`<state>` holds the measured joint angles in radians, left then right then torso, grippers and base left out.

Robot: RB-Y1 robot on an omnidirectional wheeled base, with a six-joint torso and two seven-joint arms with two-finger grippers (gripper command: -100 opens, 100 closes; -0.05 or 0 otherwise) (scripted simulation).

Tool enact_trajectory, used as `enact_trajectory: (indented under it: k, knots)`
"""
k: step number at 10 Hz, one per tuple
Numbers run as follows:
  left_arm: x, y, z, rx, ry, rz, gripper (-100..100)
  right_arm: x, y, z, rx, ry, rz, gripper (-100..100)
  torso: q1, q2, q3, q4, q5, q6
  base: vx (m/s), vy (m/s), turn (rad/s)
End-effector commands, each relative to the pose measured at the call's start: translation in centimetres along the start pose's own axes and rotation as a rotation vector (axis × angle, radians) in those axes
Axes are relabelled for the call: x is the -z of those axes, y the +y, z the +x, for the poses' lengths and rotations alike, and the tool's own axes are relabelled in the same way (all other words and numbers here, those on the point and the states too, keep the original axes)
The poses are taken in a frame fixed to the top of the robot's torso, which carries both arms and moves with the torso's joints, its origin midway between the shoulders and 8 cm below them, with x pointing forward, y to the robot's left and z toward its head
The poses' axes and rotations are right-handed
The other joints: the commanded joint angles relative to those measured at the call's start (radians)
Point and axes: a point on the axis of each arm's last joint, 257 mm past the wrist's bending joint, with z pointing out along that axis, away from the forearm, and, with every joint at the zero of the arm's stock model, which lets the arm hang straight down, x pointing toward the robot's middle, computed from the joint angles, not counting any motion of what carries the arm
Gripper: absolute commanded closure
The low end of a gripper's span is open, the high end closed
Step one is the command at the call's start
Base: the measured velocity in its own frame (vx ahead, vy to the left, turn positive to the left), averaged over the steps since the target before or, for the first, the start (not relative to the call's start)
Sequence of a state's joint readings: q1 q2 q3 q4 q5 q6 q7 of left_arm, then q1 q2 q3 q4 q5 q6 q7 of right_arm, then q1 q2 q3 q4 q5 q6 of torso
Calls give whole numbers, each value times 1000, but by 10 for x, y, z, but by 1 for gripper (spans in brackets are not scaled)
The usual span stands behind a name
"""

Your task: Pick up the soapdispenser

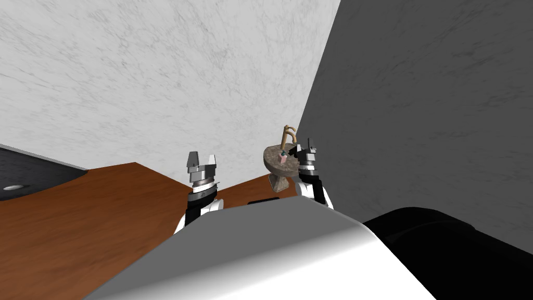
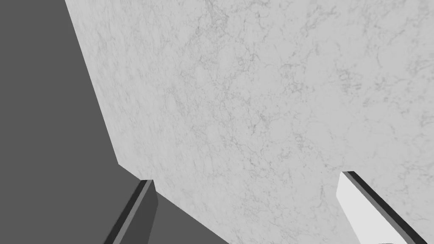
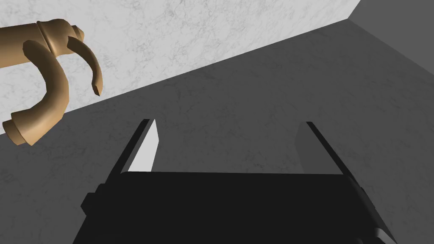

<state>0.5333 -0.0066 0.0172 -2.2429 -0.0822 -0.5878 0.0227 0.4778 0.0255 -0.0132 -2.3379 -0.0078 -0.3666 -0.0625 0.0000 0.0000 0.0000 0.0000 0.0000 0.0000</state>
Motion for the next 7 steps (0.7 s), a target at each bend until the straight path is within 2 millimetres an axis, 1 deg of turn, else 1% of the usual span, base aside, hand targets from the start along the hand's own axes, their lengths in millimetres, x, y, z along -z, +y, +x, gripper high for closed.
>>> enact_trajectory:
  k: [1, 7]
  knots:
    - [0, 0, 0, 0, 0, 0, 0, 2, -3, 3, 35, 38, 11, -100, 0, 0, 0, 0, 0, 0, 5, 6, 2]
    - [0, 0, 0, 0, 0, 0, 0, 19, -26, 3, 242, 200, 76, -100, 1, -1, -1, 0, 0, 0, 21, 21, 5]
